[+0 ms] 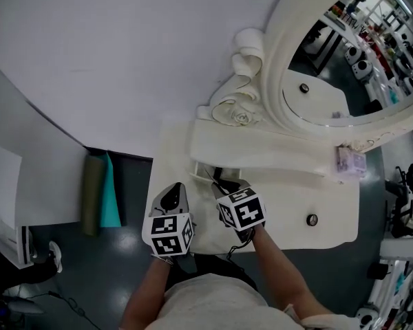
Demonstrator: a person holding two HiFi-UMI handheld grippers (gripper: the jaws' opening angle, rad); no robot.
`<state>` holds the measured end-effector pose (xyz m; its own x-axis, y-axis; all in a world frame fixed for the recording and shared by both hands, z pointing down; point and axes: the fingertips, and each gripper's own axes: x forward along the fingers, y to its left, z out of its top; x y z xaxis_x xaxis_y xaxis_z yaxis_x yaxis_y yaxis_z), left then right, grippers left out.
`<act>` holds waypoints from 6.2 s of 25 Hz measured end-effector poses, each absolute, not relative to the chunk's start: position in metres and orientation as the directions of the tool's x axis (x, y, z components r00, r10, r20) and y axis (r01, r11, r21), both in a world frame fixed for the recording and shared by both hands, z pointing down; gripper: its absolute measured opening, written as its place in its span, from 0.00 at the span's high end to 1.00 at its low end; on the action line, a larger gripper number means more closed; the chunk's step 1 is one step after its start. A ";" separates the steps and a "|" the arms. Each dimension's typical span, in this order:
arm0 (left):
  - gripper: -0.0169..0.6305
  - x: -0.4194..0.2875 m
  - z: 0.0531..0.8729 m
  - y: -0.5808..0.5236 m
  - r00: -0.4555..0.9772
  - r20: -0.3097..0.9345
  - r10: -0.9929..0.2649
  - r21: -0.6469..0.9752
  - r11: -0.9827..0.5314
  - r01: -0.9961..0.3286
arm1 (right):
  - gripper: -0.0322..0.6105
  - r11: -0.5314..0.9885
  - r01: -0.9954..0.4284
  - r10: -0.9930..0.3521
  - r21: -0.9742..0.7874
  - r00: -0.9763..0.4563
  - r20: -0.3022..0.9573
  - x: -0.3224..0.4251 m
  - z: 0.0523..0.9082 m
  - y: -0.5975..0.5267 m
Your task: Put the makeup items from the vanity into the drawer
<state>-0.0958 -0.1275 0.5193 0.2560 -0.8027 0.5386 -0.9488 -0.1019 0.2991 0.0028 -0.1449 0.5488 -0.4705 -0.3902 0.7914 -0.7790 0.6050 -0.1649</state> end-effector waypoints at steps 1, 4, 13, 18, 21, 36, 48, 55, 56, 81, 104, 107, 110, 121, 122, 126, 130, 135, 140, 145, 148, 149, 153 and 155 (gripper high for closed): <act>0.97 -0.096 0.520 -0.128 0.250 0.539 -0.804 0.299 -0.095 -0.950 | 0.85 0.611 -0.774 -0.384 -0.168 -0.475 0.792 0.002 0.550 -0.147; 0.97 -0.098 0.523 -0.130 0.231 0.543 -0.807 0.296 -0.074 -0.952 | 0.85 0.625 -0.760 -0.373 -0.176 -0.489 0.789 -0.001 0.552 -0.152; 0.97 -0.101 0.524 -0.131 0.197 0.551 -0.811 0.288 -0.037 -0.957 | 0.82 0.628 -0.752 -0.386 -0.201 -0.525 0.758 -0.003 0.549 -0.161; 0.97 -0.099 0.523 -0.130 0.206 0.551 -0.809 0.283 -0.051 -0.958 | 0.75 0.608 -0.766 -0.403 -0.208 -0.523 0.751 0.002 0.547 -0.161; 0.97 -0.099 0.522 -0.130 0.213 0.550 -0.808 0.280 -0.062 -0.958 | 0.72 0.589 -0.782 -0.427 -0.206 -0.517 0.742 0.006 0.543 -0.163; 0.97 -0.101 0.505 -0.127 0.284 0.520 -0.806 0.269 -0.161 -0.950 | 0.70 0.462 -0.868 -0.547 -0.180 -0.439 0.713 0.024 0.526 -0.150; 0.97 -0.085 0.484 -0.127 0.378 0.476 -0.794 0.254 -0.287 -0.924 | 0.78 0.265 -0.952 -0.677 -0.154 -0.297 0.673 0.069 0.506 -0.126; 0.97 -0.062 0.479 -0.126 0.453 0.463 -0.761 0.241 -0.384 -0.891 | 0.88 0.108 -0.982 -0.751 -0.153 -0.181 0.635 0.106 0.499 -0.103; 0.97 -0.058 0.479 -0.126 0.465 0.463 -0.754 0.240 -0.398 -0.885 | 0.89 0.085 -0.985 -0.760 -0.152 -0.162 0.630 0.112 0.498 -0.098; 0.97 -0.024 0.482 -0.113 0.537 0.485 -0.691 0.211 -0.503 -0.838 | 0.92 -0.072 -0.965 -0.827 -0.250 -0.082 0.555 0.149 0.492 -0.059; 0.97 0.144 0.528 -0.088 0.682 0.561 -0.470 0.233 -0.700 -0.675 | 0.92 -0.426 -0.877 -0.735 -0.222 0.193 0.650 0.314 0.545 0.022; 0.97 0.171 0.536 -0.088 0.692 0.569 -0.444 0.233 -0.720 -0.653 | 0.92 -0.464 -0.857 -0.720 -0.224 0.217 0.659 0.339 0.555 0.028; 0.97 0.191 0.541 -0.090 0.694 0.579 -0.427 0.230 -0.731 -0.642 | 0.89 -0.484 -0.844 -0.711 -0.230 0.226 0.666 0.359 0.562 0.028; 0.97 0.226 0.565 -0.106 0.664 0.628 -0.405 0.205 -0.737 -0.644 | 0.75 -0.505 -0.835 -0.673 -0.220 0.221 0.706 0.403 0.596 0.014; 0.97 0.227 0.567 -0.108 0.660 0.632 -0.406 0.203 -0.735 -0.646 | 0.73 -0.504 -0.836 -0.670 -0.219 0.219 0.709 0.405 0.599 0.012; 0.97 0.229 0.574 -0.118 0.646 0.643 -0.411 0.194 -0.729 -0.657 | 0.69 -0.497 -0.846 -0.657 -0.194 0.221 0.720 0.411 0.608 0.003; 0.97 0.231 0.581 -0.122 0.635 0.654 -0.411 0.191 -0.722 -0.665 | 0.66 -0.493 -0.854 -0.646 -0.166 0.232 0.727 0.418 0.615 -0.005; 0.97 0.234 0.586 -0.126 0.631 0.659 -0.409 0.188 -0.723 -0.664 | 0.62 -0.465 -0.876 -0.624 -0.127 0.222 0.749 0.419 0.624 -0.014; 0.97 0.232 0.590 -0.125 0.627 0.667 -0.403 0.192 -0.720 -0.667 | 0.62 -0.462 -0.884 -0.590 -0.068 0.250 0.768 0.424 0.627 -0.018; 0.97 0.225 0.591 -0.121 0.622 0.673 -0.400 0.194 -0.716 -0.670 | 0.62 -0.484 -0.873 -0.582 -0.068 0.263 0.769 0.424 0.626 -0.016; 0.97 0.218 0.589 -0.120 0.621 0.672 -0.405 0.191 -0.715 -0.673 | 0.62 -0.489 -0.869 -0.588 -0.080 0.261 0.766 0.422 0.624 -0.015; 0.97 0.216 0.589 -0.121 0.621 0.670 -0.407 0.190 -0.714 -0.674 | 0.61 -0.488 -0.869 -0.592 -0.082 0.261 0.763 0.420 0.622 -0.016; 0.97 0.206 0.584 -0.120 0.621 0.662 -0.419 0.190 -0.708 -0.680 | 0.61 -0.471 -0.878 -0.607 -0.086 0.252 0.753 0.409 0.614 -0.020; 0.97 0.199 0.579 -0.118 0.622 0.657 -0.426 0.190 -0.705 -0.683 | 0.61 -0.458 -0.884 -0.616 -0.088 0.245 0.749 0.400 0.609 -0.023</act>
